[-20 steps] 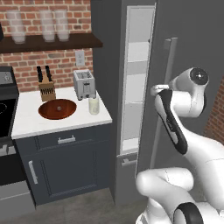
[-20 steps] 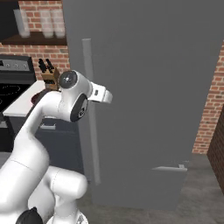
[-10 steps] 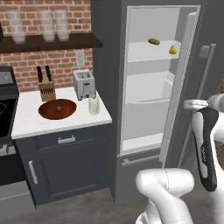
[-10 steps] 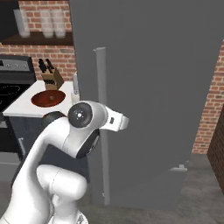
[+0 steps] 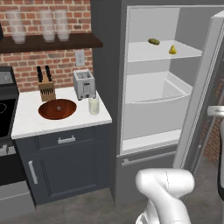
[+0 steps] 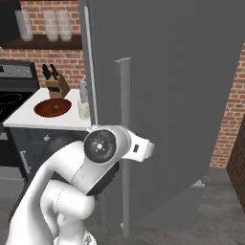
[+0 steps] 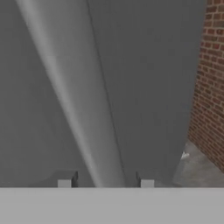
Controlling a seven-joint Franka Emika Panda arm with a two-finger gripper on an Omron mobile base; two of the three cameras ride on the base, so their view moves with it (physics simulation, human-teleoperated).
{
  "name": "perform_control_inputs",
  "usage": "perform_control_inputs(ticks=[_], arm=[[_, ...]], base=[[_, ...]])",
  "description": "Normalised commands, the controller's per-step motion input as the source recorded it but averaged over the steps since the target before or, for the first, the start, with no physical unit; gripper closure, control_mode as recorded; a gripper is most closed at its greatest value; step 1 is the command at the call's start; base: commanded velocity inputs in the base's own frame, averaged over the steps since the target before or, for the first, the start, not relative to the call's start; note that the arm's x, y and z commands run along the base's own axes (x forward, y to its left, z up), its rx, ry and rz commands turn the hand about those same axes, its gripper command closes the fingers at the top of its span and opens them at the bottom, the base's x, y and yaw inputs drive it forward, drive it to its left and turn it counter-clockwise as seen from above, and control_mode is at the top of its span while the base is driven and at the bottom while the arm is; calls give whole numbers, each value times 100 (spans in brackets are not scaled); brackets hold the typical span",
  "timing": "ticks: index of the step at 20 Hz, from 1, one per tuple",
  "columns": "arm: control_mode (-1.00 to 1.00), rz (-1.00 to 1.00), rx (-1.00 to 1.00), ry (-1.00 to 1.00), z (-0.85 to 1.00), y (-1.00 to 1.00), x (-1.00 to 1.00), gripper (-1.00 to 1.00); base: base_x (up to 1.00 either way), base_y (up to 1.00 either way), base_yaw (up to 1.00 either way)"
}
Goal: Grab a lemon wedge from the fridge and one ice cube from the ice bowl, and put them in the glass of lemonade.
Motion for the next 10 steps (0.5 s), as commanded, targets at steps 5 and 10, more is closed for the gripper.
perform_control_inputs(ticks=[5,10], arm=[[-100,0,0,23,63,0,-50,-100],[-100,0,-6,21,49,22,-45,-100]], base=[[0,0,0],[0,0,0]])
